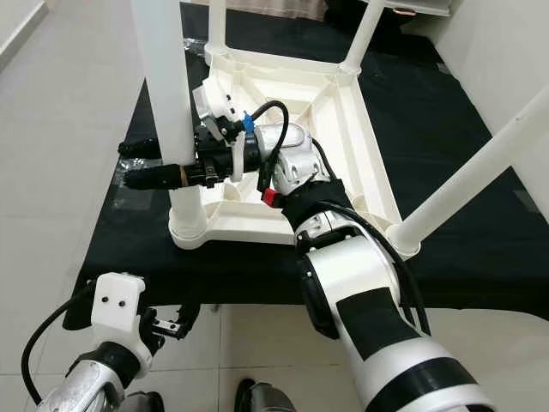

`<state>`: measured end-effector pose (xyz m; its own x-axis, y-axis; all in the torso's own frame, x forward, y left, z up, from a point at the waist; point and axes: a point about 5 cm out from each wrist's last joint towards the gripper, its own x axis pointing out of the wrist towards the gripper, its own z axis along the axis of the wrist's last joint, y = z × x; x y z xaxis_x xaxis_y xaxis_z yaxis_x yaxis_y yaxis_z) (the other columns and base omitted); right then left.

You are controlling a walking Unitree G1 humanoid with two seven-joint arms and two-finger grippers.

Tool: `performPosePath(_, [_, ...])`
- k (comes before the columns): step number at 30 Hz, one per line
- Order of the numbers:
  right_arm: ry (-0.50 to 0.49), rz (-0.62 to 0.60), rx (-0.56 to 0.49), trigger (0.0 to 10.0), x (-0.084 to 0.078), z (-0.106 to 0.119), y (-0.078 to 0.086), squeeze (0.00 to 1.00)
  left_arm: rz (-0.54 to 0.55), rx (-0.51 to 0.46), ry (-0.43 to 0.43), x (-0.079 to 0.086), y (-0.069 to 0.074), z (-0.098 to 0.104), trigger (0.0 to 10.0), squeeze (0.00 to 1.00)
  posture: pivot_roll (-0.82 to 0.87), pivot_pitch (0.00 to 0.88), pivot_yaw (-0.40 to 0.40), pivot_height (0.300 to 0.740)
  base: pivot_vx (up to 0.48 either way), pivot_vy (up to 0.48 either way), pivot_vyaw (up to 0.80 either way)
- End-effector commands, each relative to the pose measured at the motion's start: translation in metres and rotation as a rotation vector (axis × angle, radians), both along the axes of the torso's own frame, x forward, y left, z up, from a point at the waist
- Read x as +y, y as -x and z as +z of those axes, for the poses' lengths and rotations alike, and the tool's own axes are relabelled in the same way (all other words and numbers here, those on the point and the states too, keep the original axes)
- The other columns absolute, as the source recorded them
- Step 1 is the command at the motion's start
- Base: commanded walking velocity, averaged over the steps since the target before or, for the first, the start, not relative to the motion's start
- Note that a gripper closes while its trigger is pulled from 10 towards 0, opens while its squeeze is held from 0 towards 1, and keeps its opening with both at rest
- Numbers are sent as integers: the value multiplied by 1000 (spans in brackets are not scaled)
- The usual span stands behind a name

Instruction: Building children table

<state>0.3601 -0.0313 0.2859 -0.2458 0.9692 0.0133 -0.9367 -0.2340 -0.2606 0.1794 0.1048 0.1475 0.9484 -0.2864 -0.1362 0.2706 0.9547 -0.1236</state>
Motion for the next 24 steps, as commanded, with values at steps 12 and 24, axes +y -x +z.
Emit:
performPosePath(12, [82,-318,121,10000,-15,-36,-16,0,-10,8,3,-3,-2,-2,10000,0,128,222,-173,740,0,0,0])
performPosePath(24, [-11,-687,168,10000,-41,-44,-33,0,-11,-6,-8,-2,-8,-2,10000,0,113,212,-165,740,0,0,0])
